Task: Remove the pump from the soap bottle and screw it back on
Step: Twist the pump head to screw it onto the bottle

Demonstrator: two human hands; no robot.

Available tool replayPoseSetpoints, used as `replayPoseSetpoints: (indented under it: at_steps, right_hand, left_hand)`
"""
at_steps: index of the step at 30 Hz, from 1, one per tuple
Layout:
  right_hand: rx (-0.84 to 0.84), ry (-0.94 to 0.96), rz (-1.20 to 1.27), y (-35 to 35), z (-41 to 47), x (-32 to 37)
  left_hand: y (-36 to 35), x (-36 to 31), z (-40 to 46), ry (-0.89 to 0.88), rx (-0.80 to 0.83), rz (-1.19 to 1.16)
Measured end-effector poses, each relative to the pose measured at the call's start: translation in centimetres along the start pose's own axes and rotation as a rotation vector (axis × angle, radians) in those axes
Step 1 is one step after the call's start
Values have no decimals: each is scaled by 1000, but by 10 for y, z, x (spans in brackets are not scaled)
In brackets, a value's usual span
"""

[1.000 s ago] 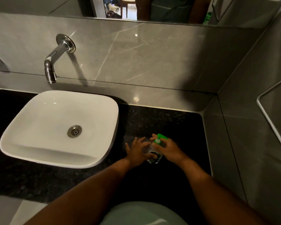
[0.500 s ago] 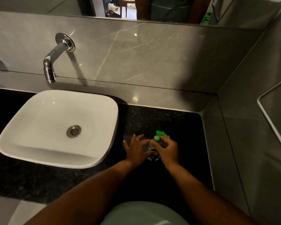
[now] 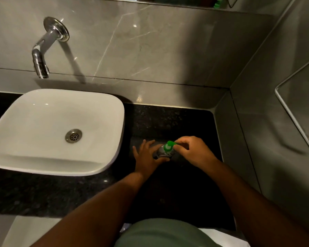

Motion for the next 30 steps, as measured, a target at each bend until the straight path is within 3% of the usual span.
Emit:
replayPoseSetpoints:
  at_steps: [6,11,15,30]
  right_hand:
    - [-49,-140,-41,-2,-3,5]
    - [55,-301,343,-21,-9,-3]
    - [90,-378,452,-29,-16,-10]
    - [146,-432,598,-44,-20,-25]
  left_hand:
    - [-3,4,1,13,9,12]
    - [-2,3,3,8,29,35]
    - [-2,2,3,6,45,35]
    - [-7,-3,-4,64,74,-61]
Point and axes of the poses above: each hand's wrist, its own z-axis towards the middle knuckle, its own y-axis out of the back of the hand, x = y × z, the point moved 10 cm from there along z, towards the middle knuckle, and after that the axes turned 15 degrees about -y, right-handed, at the moved point
